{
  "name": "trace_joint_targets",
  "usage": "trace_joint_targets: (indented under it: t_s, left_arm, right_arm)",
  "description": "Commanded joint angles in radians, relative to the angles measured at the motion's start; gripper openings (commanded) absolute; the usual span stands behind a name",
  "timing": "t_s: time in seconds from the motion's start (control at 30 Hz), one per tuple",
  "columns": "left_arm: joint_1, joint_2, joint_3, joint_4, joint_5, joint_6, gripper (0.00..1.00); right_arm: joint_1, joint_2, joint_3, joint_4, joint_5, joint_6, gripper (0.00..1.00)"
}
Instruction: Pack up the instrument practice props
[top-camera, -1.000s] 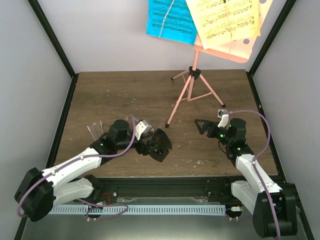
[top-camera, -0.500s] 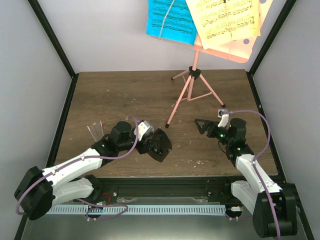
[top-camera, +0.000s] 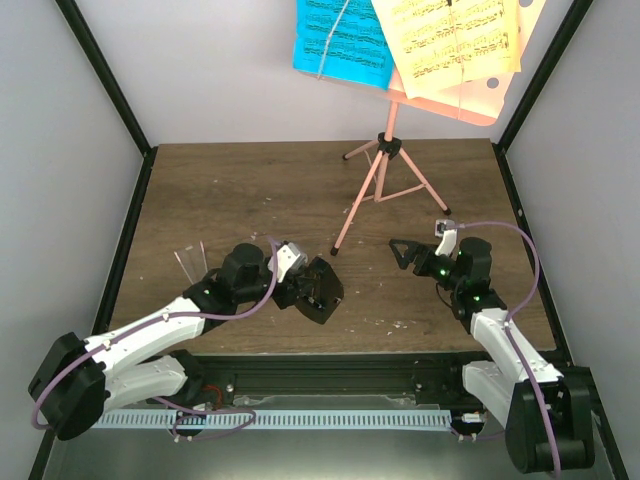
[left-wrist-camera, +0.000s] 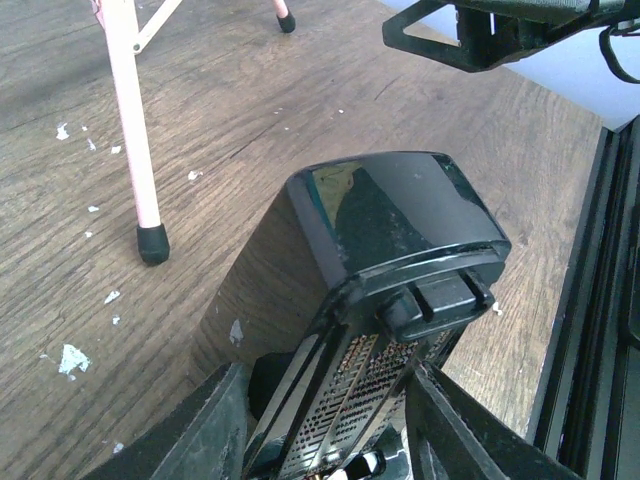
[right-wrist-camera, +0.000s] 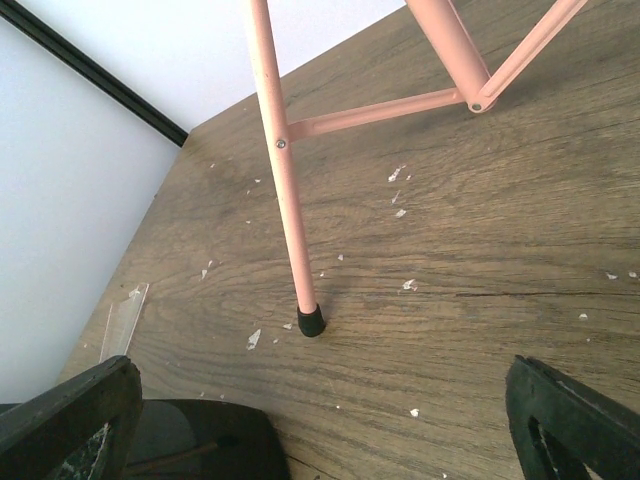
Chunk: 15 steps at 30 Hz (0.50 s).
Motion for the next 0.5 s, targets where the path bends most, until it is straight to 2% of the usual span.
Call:
trace_joint_targets:
  t_s: [0.0,0.33,0.47]
  left_arm:
    - [-0.002,-0.007,-0.007,0.012,0.007,0.012,0.44]
    - [-0.001,-0.003,-0.004,0.009,0.006,0.014,0.41]
    - [-0.001,-0.007,-0.004,0.009,0.008,0.009,0.45]
  right_arm:
    - [-0.009,0.003,0.002,0.024,-0.008,0.008,1.00]
    - [-0.009,0.011,0.002,0.029,-0.007,0.011,1.00]
    - [-0.009,0.011,0.001,0.027,-0.007,0.011,1.00]
